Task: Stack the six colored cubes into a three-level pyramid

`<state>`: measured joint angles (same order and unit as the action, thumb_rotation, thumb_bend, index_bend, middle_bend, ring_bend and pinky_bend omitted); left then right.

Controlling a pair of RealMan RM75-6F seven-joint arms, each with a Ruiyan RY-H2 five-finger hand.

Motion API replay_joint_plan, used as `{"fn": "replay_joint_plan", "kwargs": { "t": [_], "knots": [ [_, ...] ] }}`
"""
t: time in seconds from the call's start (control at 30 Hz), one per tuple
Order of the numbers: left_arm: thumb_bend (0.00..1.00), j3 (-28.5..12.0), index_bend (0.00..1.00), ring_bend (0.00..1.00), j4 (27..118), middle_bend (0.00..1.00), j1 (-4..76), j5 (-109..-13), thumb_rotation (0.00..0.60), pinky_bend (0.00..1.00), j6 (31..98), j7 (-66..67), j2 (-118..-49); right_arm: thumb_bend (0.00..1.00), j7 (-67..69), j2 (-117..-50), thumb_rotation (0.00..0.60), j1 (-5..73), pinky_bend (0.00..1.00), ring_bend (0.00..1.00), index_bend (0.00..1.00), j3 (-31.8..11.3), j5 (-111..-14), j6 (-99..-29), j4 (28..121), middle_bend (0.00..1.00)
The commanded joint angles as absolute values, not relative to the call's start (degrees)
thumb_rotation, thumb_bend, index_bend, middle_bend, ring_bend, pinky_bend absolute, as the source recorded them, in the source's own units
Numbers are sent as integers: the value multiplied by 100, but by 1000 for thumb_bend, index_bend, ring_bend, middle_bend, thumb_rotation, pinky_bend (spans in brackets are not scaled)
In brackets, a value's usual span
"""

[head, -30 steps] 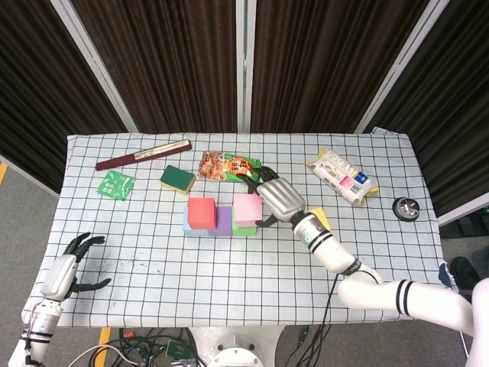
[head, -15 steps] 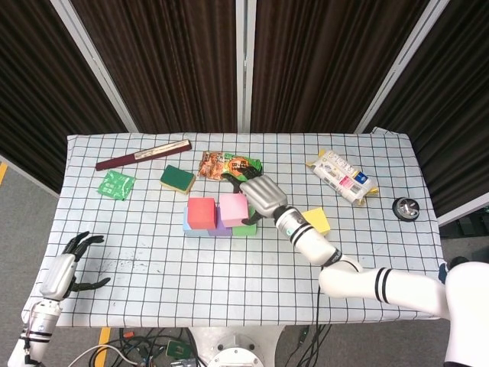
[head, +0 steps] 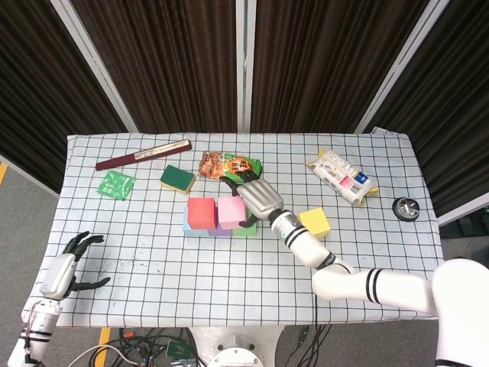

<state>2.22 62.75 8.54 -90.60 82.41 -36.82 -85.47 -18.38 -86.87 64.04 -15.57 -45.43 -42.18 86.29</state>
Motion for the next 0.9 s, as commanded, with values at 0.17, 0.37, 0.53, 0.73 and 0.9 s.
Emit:
{"fn": "replay_joint_plan", "kwargs": {
  "t": [0.17, 0.37, 0.53, 0.73, 0.9],
  "knots": [
    [0, 199, 193, 62, 6217, 219, 843, -9000, 600, 91, 8210, -3766, -8562, 129, -1912, -8773, 600, 6425, 0, 17, 0, -1501, -4489, -4431, 8655, 432],
    [0, 207, 193, 62, 6148, 219, 846, -9006, 600, 92, 8195, -3889, -8571, 132, -1924, -8811, 600, 6448, 0, 17, 0, -1503, -4349, -4494, 8668, 432],
    [0, 204, 193, 62, 6097, 219, 853, -9012, 600, 92, 8193, -3968, -8582, 136, -1953, -8820, 600, 6468, 0, 17, 0, -1508, -4303, -4564, 8694, 432],
    [0, 213, 193, 62, 6064, 218, 845, -9021, 600, 92, 8205, -4011, -8590, 137, -1987, -8845, 600, 6476, 0, 17, 0, -1501, -4220, -4642, 8721, 432],
    [0, 222, 193, 62, 6050, 219, 845, -9027, 600, 92, 8199, -4028, -8594, 138, -1943, -8878, 600, 6460, 0, 17, 0, -1507, -4183, -4668, 8703, 433]
  ]
}}
